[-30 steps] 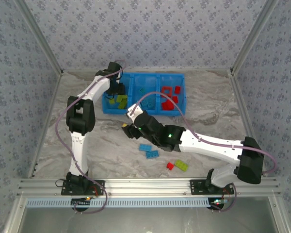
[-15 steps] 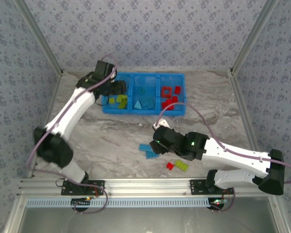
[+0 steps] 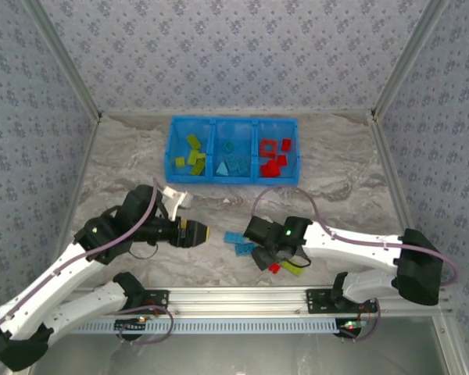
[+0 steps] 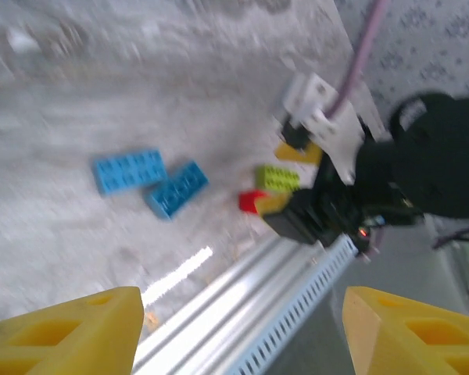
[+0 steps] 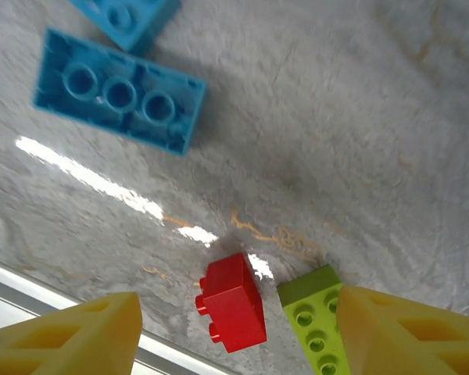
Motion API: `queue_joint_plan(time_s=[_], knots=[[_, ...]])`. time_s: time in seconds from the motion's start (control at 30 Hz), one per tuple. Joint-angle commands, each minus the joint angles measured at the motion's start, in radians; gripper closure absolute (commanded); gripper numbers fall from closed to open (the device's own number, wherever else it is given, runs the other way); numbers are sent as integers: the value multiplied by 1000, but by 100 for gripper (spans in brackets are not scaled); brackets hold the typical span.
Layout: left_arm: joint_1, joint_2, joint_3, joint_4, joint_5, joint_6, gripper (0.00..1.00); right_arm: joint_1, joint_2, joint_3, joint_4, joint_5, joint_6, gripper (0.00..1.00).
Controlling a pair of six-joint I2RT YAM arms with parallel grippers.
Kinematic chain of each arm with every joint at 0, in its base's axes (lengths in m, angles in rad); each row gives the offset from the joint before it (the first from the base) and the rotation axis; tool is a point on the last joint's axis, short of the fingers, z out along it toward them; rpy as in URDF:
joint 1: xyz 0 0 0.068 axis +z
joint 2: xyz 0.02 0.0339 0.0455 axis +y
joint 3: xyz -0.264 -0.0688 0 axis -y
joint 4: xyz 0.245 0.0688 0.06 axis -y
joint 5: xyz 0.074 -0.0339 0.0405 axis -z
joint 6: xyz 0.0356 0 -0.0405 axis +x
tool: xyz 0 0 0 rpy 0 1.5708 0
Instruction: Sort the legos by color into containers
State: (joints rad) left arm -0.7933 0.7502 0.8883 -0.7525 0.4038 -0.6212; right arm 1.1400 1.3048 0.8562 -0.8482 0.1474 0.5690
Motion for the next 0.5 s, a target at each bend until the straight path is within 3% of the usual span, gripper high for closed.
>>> queue_joint_plan(time_s=[0.0,0.2,0.47], knots=[[-38,-57,-18,61,120,-102,31,-3,50,-20,4,-34,8,32],[-128,-55,-20,176,78,-153,31,-2,145,-38,41,-40,-11,42],[-196,-28,13,156,33,-139,31,-1,165,-56,37,-54,-8,50]])
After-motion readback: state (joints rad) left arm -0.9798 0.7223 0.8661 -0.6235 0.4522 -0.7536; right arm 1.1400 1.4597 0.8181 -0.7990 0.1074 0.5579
